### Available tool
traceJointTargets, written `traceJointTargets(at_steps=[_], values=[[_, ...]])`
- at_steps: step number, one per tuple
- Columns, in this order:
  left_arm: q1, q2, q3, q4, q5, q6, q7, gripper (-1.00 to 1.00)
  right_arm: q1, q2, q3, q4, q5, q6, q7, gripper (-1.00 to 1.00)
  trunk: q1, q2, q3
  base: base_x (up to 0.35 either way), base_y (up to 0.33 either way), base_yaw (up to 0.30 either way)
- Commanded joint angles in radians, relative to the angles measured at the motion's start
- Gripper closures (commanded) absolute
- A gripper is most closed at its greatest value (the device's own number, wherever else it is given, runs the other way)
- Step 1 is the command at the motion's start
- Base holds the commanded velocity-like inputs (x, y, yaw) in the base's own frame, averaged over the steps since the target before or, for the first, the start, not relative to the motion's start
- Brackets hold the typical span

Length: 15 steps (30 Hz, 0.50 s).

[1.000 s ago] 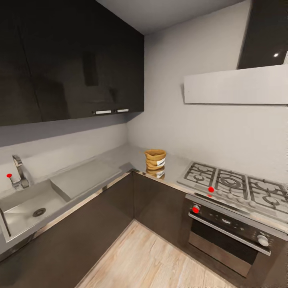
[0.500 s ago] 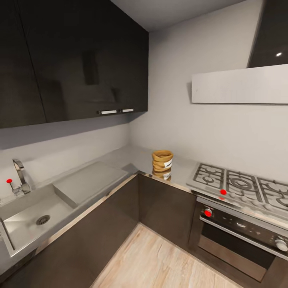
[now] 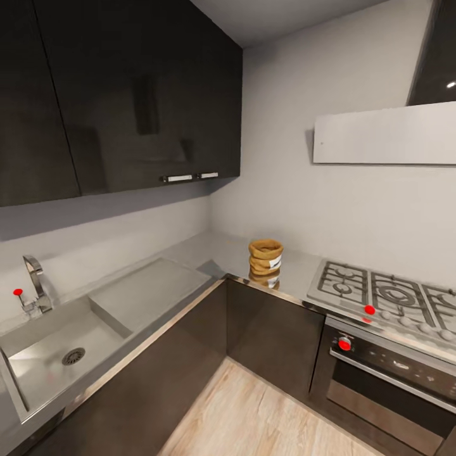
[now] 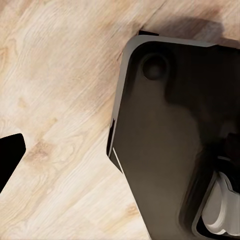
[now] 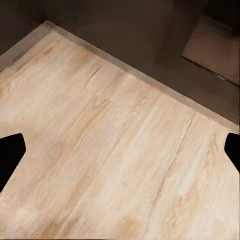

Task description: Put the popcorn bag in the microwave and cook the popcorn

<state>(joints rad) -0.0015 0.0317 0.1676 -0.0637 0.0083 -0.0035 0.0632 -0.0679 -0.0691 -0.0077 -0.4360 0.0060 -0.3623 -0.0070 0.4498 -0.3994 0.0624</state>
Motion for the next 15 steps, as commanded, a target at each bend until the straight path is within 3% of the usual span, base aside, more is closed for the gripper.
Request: traceJointTargets(at_steps=[1,7,8,13,15], values=[[0.000,0.000,0.004,0.000,0.001,0.000,0.001,-1.00,0.000,0.000,-0.001,-0.066,0.000,-0.001,-0.001,-1.00,0.000,-0.001,-0.001,0.002,0.002,0.000],[0.000,-0.002,0.004,0.000,0.001,-0.001,0.001,-1.00,0.000,0.001,-0.004,-0.448,-0.003,0.036,-0.002,-1.00,0.000,-0.001,-0.001,0.000,0.000,0.000],[0.000,-0.002,0.004,0.000,0.001,-0.001,0.001,-1.00,0.000,0.001,-0.004,-0.472,-0.003,0.048,-0.002,-1.00,0.000,-0.001,-0.001,0.000,0.000,0.000],[0.000,-0.007,0.004,-0.001,0.001,-0.002,0.001,-1.00,-0.001,0.001,-0.005,-0.741,-0.004,0.256,-0.005,-1.00,0.000,-0.001,-0.001,0.000,0.000,0.000],[0.000,-0.008,0.004,-0.001,0.001,-0.002,0.001,-1.00,-0.041,0.001,-0.005,-0.830,-0.006,0.322,-0.032,-1.00,0.000,-0.001,-0.001,0.000,0.000,0.000]])
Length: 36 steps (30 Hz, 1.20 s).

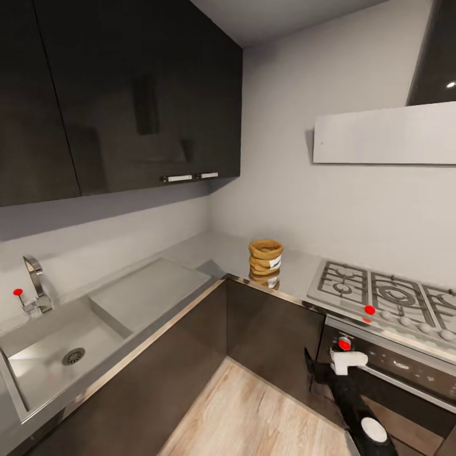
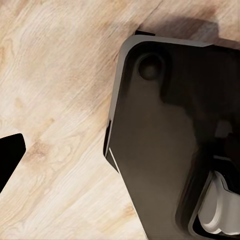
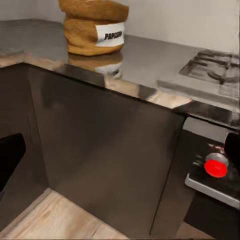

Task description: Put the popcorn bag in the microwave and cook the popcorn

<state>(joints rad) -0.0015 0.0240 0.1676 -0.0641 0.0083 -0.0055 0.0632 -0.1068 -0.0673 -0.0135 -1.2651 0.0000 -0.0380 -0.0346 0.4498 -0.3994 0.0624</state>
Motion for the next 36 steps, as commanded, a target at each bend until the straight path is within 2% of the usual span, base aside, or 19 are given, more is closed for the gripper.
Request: traceJointTargets(at_steps=[1,3,4,7,12,15,18,21,30,36], values=[[0.000,-0.001,0.004,0.000,0.001,0.000,0.001,-1.00,-0.038,0.000,0.001,-0.020,-0.001,0.020,-0.025,-1.00,0.000,-0.001,-0.001,0.000,0.000,0.000],[0.000,-0.001,0.004,0.000,0.001,0.000,0.001,-1.00,-0.118,0.000,0.001,-0.035,-0.001,0.108,-0.055,-1.00,0.000,-0.001,-0.001,0.000,0.000,0.000],[0.000,-0.001,0.004,0.000,0.001,0.000,0.001,-1.00,-0.178,0.000,0.001,-0.038,-0.002,0.183,-0.063,-1.00,0.000,-0.001,-0.001,0.000,0.000,0.000],[0.000,0.000,0.004,0.000,0.001,0.000,0.001,-1.00,-0.273,0.000,0.001,-0.039,-0.002,0.329,-0.068,-1.00,0.000,-0.001,-0.001,0.000,0.000,0.000],[0.000,0.001,0.004,0.000,0.001,-0.001,0.001,-1.00,-0.403,0.000,0.001,-0.039,0.000,0.528,-0.068,-1.00,0.000,-0.001,-0.001,0.000,0.000,0.000],[0.000,0.001,0.004,0.000,0.001,-0.001,0.001,-1.00,-0.512,-0.003,0.001,-0.038,0.001,0.707,-0.067,-1.00,0.000,-0.001,-0.001,0.000,0.000,0.000],[0.000,0.001,0.004,0.000,0.001,-0.002,0.001,-1.00,-0.603,-0.007,0.001,-0.009,0.001,0.831,-0.066,-1.00,0.000,-0.001,-0.001,0.000,0.000,0.000],[0.000,0.001,0.004,0.000,0.001,-0.002,0.001,-1.00,-0.668,-0.010,0.001,0.021,0.001,0.884,-0.066,-1.00,0.000,-0.001,-0.001,0.000,0.000,0.000],[0.000,0.000,0.004,0.000,0.001,0.002,0.001,-1.00,-0.680,-0.005,0.003,0.002,-0.002,0.895,-0.062,-1.00,0.000,-0.001,-0.001,0.007,0.000,0.000],[0.000,0.001,0.004,0.000,0.001,0.000,0.001,-1.00,-0.684,-0.004,0.001,-0.035,-0.003,0.902,-0.065,-1.00,0.000,-0.001,-0.001,0.258,0.000,0.000]])
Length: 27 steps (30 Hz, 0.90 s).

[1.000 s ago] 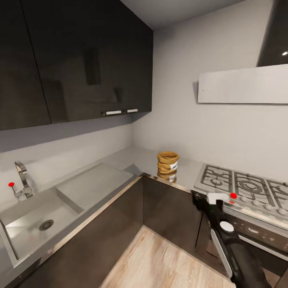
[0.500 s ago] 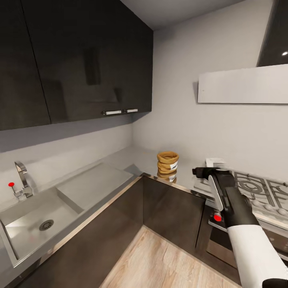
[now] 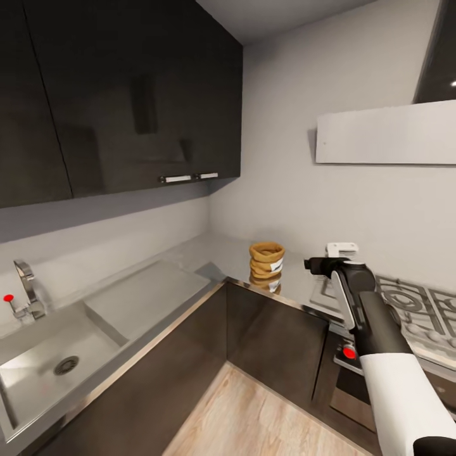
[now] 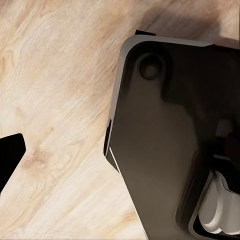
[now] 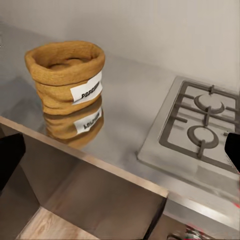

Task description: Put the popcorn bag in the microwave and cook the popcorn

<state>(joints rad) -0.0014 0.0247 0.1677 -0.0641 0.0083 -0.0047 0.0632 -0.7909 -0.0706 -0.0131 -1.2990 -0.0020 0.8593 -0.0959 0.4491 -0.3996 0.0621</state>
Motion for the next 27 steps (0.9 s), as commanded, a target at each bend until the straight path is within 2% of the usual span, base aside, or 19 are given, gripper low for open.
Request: traceJointTargets(at_steps=[1,9,16,27], values=[[0.000,0.000,0.004,0.000,0.001,-0.001,0.001,-1.00,0.000,0.000,0.000,-0.011,-0.001,0.005,-0.003,-1.00,0.001,0.000,0.000,0.328,0.000,0.000],[0.000,0.001,0.004,0.000,0.001,0.000,0.001,-1.00,-0.001,0.000,-0.005,-0.034,-0.002,0.006,-0.002,-1.00,0.001,0.000,0.000,0.324,-0.062,0.000],[0.000,0.000,0.004,0.000,0.001,0.000,0.001,-1.00,-0.001,0.000,-0.006,-0.037,-0.003,0.006,-0.002,-1.00,0.001,0.000,0.000,0.293,-0.181,0.000],[0.000,0.001,0.004,0.000,0.001,-0.001,0.001,-1.00,-0.001,0.000,-0.006,-0.039,-0.002,0.006,-0.002,-1.00,0.001,0.000,0.000,0.276,-0.050,0.000]])
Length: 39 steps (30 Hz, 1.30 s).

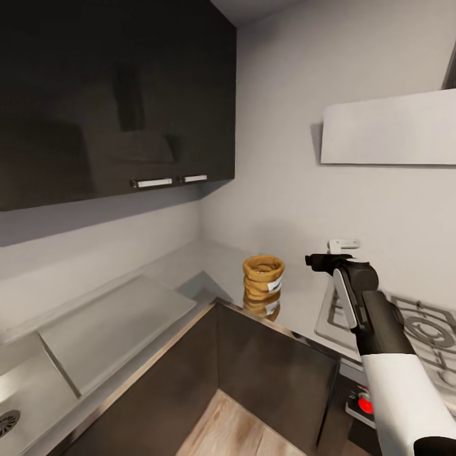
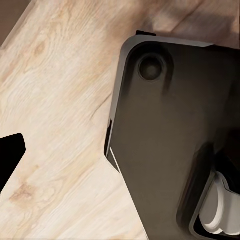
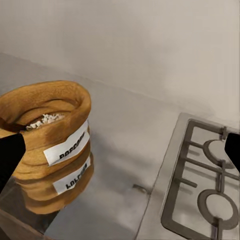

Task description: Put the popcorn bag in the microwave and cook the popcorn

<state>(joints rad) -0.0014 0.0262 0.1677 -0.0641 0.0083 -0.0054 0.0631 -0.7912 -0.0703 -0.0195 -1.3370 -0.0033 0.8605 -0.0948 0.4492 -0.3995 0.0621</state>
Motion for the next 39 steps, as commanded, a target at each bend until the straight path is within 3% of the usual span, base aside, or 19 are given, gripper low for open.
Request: traceJointTargets(at_steps=[1,6,8,11,13,16,20,24,28,32,39], values=[[0.000,0.000,0.004,0.000,0.001,-0.001,0.001,-1.00,0.000,0.000,0.001,-0.001,-0.001,0.003,-0.003,-1.00,0.001,-0.001,0.000,0.275,-0.008,0.000],[0.000,0.000,0.004,0.000,0.001,0.001,0.001,-1.00,0.000,0.000,0.003,-0.001,-0.002,0.001,0.003,-1.00,0.001,-0.001,0.000,0.275,-0.002,0.000],[0.000,0.000,0.004,0.000,0.001,0.001,0.001,-1.00,0.000,0.000,0.005,-0.001,-0.018,0.011,0.047,-1.00,0.001,-0.001,0.000,0.275,0.000,0.000],[0.000,-0.001,0.004,0.000,0.001,0.001,0.001,-1.00,0.000,0.000,0.003,0.000,-0.035,0.078,0.106,-1.00,0.001,-0.001,0.000,0.275,0.000,0.000],[0.000,-0.001,0.004,0.000,0.001,0.000,0.001,-1.00,-0.001,0.000,0.002,0.000,-0.039,0.138,0.122,-1.00,0.001,-0.001,0.000,0.273,0.000,0.000],[0.000,-0.002,0.002,0.000,0.001,0.000,0.001,-1.00,-0.022,0.000,0.001,0.009,-0.041,0.167,0.121,-1.00,0.001,-0.001,0.000,0.231,0.000,0.000],[0.000,-0.003,0.001,0.000,0.001,-0.001,0.001,-1.00,-0.160,0.000,0.002,0.165,-0.041,0.178,0.103,-1.00,0.001,-0.001,0.000,0.062,0.000,0.000],[0.000,-0.002,0.002,0.000,0.001,-0.001,0.001,-1.00,-0.406,-0.001,0.003,0.544,-0.041,0.179,0.099,-1.00,0.001,-0.001,0.000,0.007,0.000,0.000],[0.000,-0.002,0.001,0.000,0.001,-0.001,0.001,-1.00,-0.580,-0.002,0.002,0.751,-0.040,0.179,0.066,-1.00,0.001,-0.001,0.000,0.000,0.000,0.000],[0.000,-0.002,0.002,0.000,0.001,-0.001,0.001,-1.00,-0.663,-0.003,0.003,0.889,-0.040,0.178,0.000,-1.00,0.001,-0.001,0.000,0.000,0.000,0.000],[0.000,-0.002,0.003,0.000,0.001,-0.001,0.001,-1.00,-0.680,-0.003,-0.017,0.970,-0.041,0.180,-0.023,-1.00,0.001,-0.001,0.000,0.000,0.000,0.000]])
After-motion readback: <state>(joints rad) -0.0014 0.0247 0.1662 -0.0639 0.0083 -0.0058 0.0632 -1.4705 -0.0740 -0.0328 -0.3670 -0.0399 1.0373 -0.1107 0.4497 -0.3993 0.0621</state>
